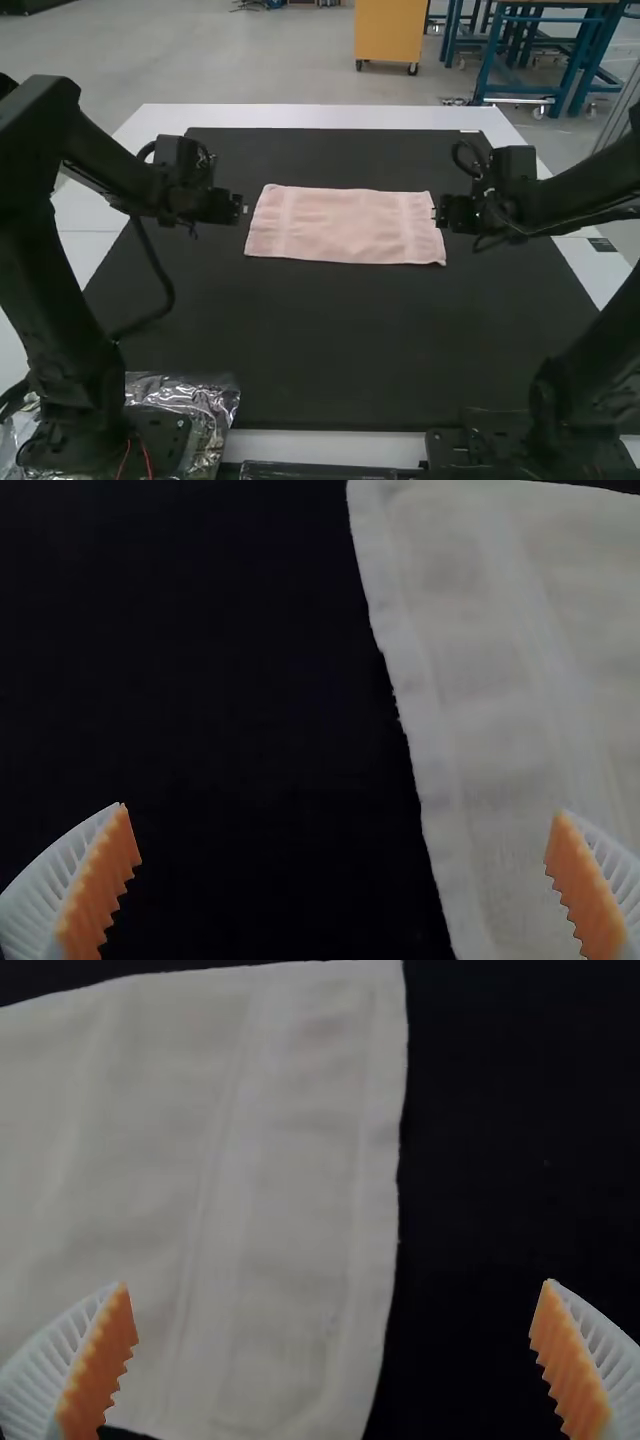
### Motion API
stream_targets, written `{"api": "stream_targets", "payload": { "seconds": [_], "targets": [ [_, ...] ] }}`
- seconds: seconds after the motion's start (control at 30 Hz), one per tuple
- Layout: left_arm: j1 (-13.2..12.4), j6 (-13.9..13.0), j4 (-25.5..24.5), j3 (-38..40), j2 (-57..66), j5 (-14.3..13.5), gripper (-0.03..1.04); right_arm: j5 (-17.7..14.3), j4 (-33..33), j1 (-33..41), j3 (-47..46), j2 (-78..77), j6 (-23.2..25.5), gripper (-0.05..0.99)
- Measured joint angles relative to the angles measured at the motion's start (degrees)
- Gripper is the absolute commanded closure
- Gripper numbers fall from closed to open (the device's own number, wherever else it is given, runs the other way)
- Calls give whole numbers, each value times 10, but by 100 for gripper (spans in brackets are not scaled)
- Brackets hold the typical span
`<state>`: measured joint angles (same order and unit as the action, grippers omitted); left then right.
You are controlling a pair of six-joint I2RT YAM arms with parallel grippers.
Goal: Fold the towel.
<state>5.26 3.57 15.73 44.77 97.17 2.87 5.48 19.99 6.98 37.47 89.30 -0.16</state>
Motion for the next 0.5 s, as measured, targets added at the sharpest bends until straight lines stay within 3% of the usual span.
{"api": "stream_targets", "payload": {
  "seconds": [0.5],
  "targets": [
    [24, 2, 24, 105, 138, -1, 5, -12, 71, 18, 77, 166, 1, 3]
  ]
}}
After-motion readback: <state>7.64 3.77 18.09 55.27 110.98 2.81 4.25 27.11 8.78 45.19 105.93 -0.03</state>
